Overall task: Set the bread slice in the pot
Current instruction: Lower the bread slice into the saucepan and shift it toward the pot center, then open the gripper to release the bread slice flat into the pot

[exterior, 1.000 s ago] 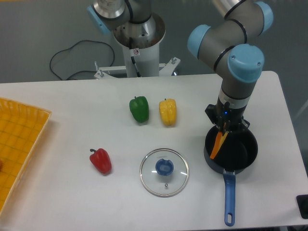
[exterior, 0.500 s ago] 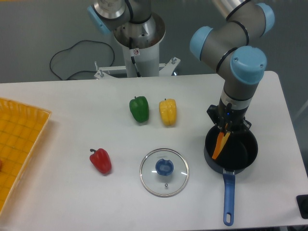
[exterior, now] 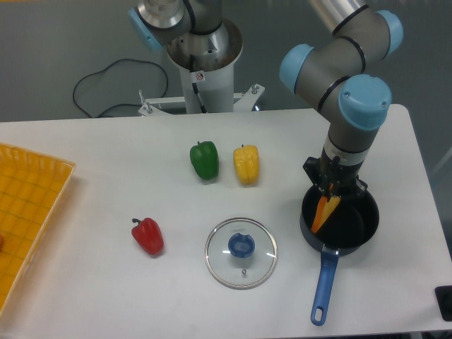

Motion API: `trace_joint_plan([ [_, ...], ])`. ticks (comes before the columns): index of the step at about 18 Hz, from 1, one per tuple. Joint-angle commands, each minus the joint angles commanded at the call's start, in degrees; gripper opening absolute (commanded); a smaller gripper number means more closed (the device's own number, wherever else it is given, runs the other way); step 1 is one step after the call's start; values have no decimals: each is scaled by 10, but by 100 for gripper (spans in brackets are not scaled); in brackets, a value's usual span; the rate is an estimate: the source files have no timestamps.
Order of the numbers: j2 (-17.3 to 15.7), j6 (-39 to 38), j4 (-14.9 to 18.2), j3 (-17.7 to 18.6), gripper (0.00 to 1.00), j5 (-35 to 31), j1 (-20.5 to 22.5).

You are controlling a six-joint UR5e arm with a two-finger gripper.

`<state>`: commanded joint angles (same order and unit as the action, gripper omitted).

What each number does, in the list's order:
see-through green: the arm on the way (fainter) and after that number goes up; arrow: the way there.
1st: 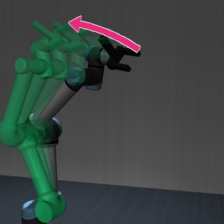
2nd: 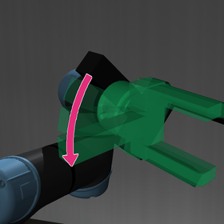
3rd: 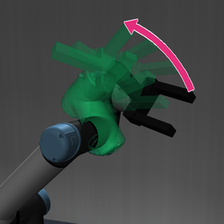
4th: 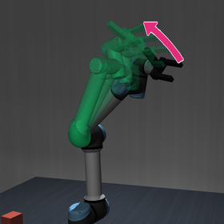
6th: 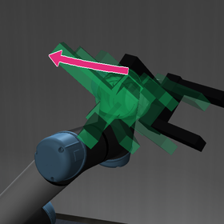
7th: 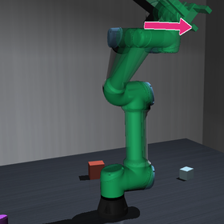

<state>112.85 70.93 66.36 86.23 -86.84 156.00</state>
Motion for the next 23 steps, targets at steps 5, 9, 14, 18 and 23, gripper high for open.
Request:
trace_joint_plan([
  [5,4,4,-1,-26,15,0,9],
  [9,2,4,-40,-30,15,-3,17],
  [14,4,-2,-63,-28,15,-40,12],
  [18,6,-3,-66,-24,15,-41,11],
  [23,6,-4,-66,-26,15,-41,11],
])
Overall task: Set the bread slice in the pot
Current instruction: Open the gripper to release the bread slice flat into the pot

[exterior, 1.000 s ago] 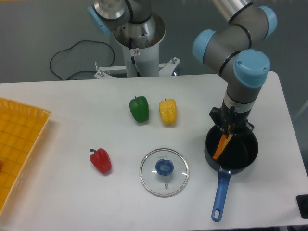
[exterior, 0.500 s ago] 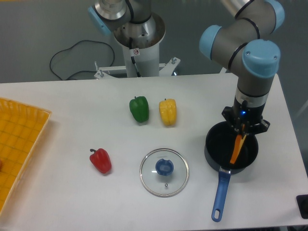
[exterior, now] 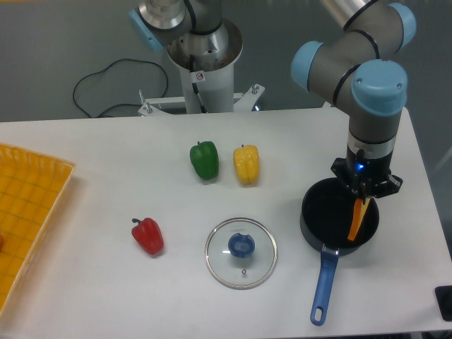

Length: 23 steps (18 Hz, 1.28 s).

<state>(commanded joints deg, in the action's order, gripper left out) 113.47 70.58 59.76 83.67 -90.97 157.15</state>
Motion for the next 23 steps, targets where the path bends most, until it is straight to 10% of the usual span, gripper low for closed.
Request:
trace_joint_plan([
  [15,14,-25,-15,16,23,-19,-24],
  [16,14,-21,-16,17,36,-22,-24],
  [18,15,-18,-18,17,100,-25,-24],
  [23,17,2,-18,18,100,-27,-24],
])
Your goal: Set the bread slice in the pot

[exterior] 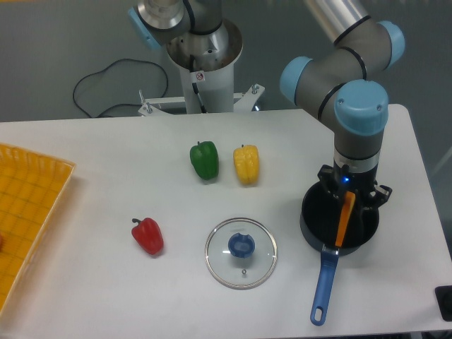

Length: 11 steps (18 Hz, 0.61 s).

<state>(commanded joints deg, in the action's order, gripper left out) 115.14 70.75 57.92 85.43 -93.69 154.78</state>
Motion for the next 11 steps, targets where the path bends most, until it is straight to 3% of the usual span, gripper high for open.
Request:
trace_joint_plan([
  [11,-11,3,11,18,100,-7,-7],
])
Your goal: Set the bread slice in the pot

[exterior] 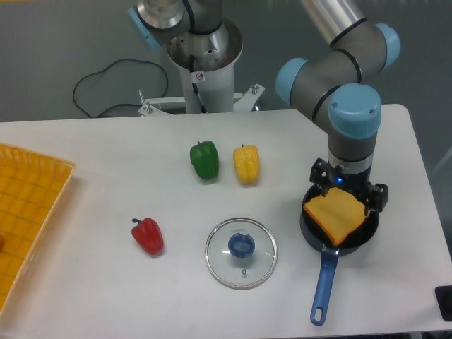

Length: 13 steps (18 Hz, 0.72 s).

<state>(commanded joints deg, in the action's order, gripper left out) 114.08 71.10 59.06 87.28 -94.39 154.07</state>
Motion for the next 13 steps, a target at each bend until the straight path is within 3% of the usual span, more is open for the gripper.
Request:
trace_joint_plan([
  [13,27,11,-7,-9,100,0,10],
])
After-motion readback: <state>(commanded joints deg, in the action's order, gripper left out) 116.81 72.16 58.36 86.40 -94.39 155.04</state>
